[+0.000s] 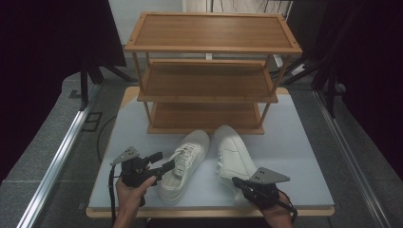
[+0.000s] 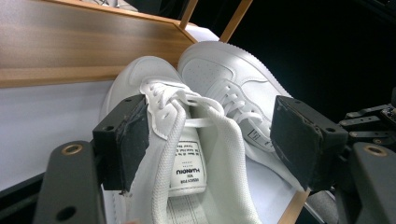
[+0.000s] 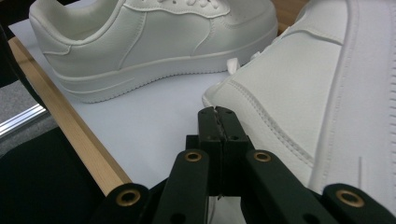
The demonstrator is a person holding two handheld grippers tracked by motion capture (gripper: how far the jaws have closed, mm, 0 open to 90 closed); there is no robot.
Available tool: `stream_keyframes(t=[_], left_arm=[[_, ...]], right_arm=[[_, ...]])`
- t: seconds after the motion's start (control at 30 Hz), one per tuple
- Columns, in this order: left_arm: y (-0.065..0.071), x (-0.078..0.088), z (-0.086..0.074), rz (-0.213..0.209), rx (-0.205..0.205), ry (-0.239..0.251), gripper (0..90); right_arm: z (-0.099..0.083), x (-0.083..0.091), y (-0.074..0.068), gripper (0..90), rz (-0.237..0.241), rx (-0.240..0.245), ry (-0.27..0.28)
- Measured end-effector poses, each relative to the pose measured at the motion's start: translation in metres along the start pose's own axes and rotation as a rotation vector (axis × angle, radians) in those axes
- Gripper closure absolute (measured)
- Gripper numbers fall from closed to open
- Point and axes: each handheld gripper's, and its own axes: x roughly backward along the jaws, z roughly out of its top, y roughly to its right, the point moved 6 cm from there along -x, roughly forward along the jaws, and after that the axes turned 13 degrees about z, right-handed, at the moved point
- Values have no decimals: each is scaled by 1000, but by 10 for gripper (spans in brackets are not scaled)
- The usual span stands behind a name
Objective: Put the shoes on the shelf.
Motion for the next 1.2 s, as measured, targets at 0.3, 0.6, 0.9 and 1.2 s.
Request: stream_keyframes(t=[0.3,0.6,0.9,1.2], left_arm=[[-3,1,-2,11,23,-18,289],[-4,1,-1,4,34,-19,289],[-2,1,-2,-11,42,-19,288],[-5,-1,-3,-10,60,-29,291]], right_arm=[[1,7,7,897,7,-52,14],[4,32,27,897,-32,-114,100],[-5,50,56,899,-131,-179,136],[-29,71,96,897,-156,-288,191]])
